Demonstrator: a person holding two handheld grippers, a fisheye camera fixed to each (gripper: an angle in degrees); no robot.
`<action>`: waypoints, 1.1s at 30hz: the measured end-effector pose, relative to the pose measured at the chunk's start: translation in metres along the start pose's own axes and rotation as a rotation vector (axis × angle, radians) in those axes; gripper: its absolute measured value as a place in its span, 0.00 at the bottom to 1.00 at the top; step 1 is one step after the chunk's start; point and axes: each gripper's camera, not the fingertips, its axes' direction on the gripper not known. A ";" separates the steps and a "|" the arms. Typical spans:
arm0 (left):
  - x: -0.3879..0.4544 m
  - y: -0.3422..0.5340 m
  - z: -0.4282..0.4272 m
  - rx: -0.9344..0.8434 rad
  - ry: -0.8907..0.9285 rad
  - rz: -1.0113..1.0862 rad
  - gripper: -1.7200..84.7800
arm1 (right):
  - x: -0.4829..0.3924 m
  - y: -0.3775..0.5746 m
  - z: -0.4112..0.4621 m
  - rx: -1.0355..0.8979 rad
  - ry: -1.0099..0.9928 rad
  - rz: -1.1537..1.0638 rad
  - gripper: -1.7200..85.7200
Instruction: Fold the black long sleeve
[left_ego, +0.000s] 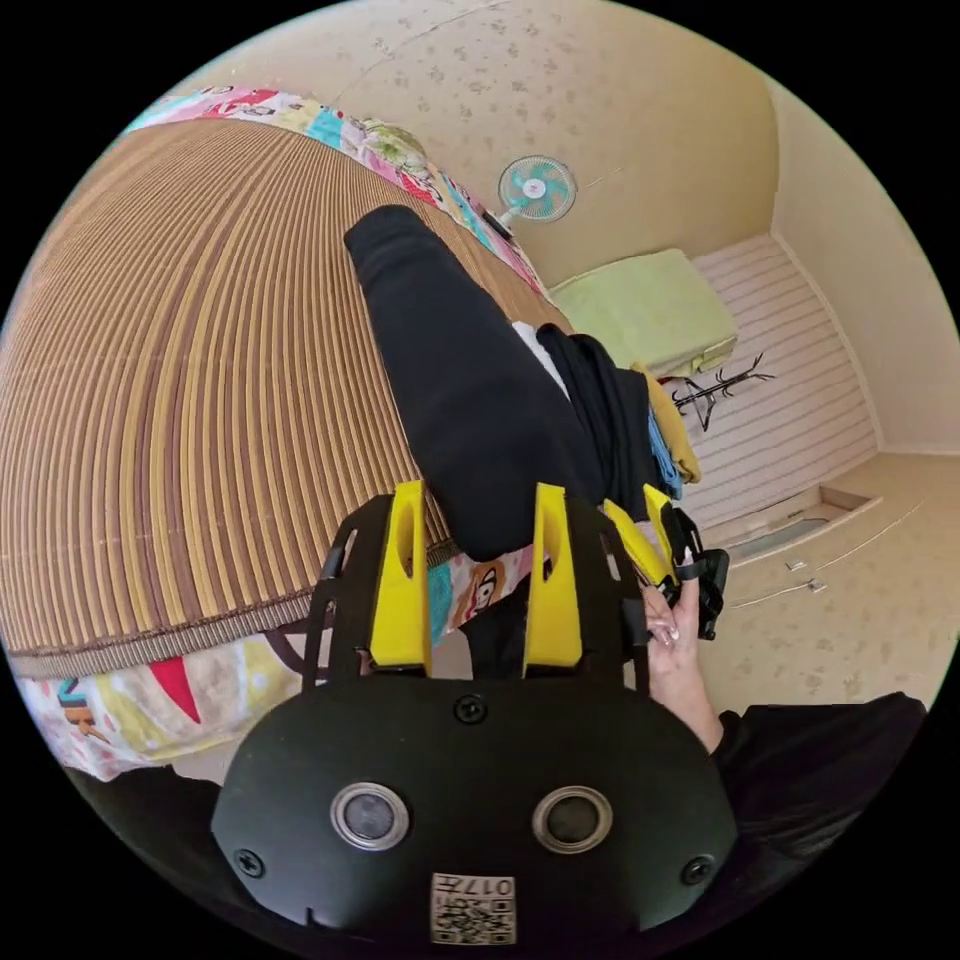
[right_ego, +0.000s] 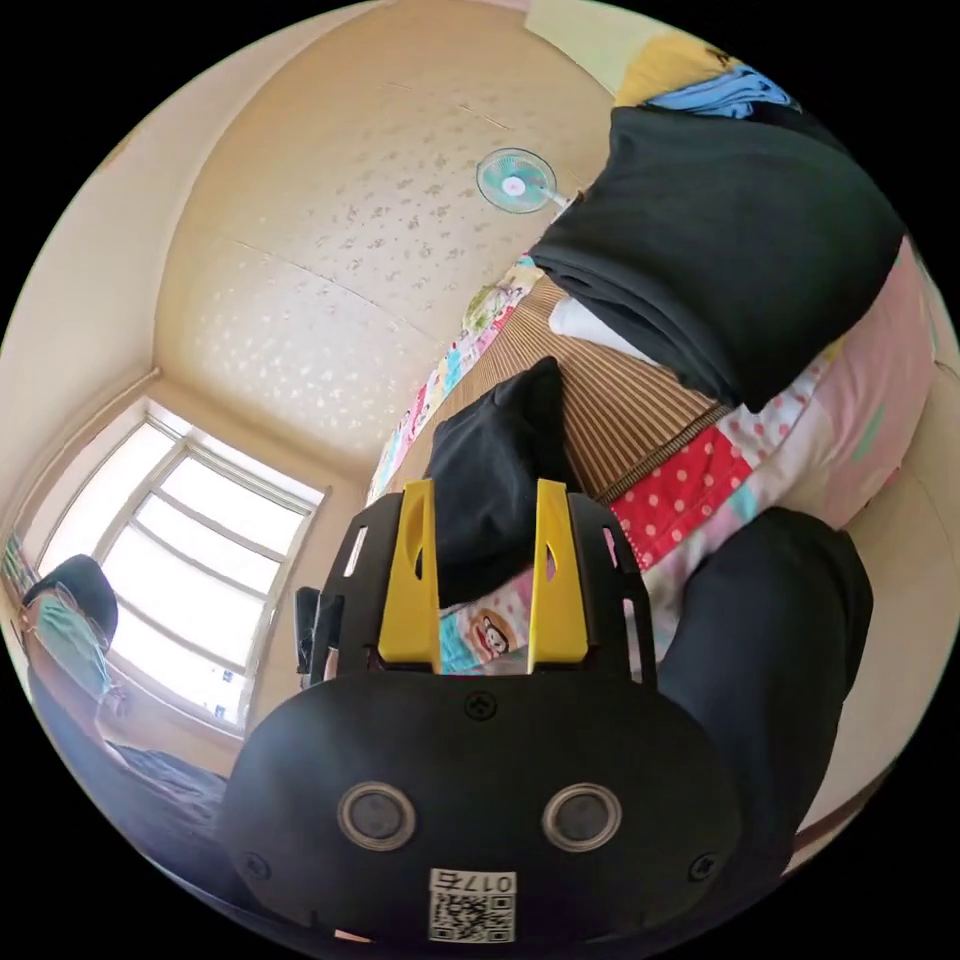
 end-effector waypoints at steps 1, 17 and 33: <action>-0.005 0.003 0.002 -0.006 0.011 -0.026 0.17 | 0.009 -0.002 0.000 -0.042 -0.012 0.030 0.19; -0.015 -0.004 -0.052 -0.228 0.399 0.048 0.10 | 0.117 -0.083 0.042 -0.211 -0.502 0.448 0.25; -0.139 -0.008 -0.242 0.052 0.659 -0.008 0.10 | 0.140 -0.075 0.070 -0.562 -0.784 0.416 0.26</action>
